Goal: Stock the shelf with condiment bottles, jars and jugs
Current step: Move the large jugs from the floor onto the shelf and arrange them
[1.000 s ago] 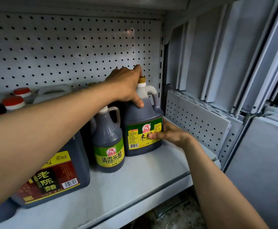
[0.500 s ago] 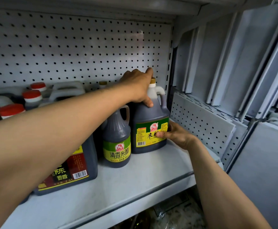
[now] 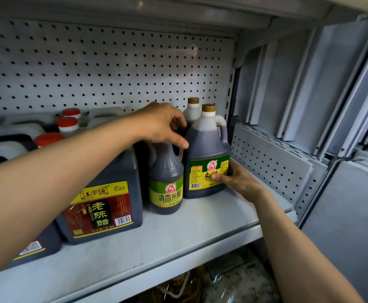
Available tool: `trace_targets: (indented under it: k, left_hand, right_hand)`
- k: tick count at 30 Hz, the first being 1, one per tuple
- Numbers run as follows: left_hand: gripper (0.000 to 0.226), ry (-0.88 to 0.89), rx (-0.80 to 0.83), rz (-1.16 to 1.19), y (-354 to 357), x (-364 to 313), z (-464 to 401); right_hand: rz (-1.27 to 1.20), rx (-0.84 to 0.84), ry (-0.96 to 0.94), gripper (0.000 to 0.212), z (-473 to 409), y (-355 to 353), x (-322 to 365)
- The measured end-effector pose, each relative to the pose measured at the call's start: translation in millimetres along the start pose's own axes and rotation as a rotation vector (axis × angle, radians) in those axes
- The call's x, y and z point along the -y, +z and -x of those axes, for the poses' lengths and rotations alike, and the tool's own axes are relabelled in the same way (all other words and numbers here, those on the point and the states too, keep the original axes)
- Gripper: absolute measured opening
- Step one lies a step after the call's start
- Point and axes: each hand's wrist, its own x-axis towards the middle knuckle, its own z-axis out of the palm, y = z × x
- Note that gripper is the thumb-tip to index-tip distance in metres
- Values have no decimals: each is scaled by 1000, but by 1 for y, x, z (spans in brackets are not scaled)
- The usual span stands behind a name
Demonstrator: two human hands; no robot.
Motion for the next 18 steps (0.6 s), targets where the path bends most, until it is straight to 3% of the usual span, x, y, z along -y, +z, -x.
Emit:
trace_targets:
  k: [7,11,14,18]
  left_hand:
    - [39,-5,-58,-100,20,13,0]
    - [36,19,-65,-72,24,15,0]
    - [44,42,-59,-69,24,15,-4]
    - [71,22,-80,113,24,2,-18]
  right_hand:
    - [58,-84,5,60,7,8,1]
    - [41,-137,-5,63,14,15,10]
    - [-79,-155,-27,60,19,20,22]
    - [-82,-135,-20,47,23,21,29]
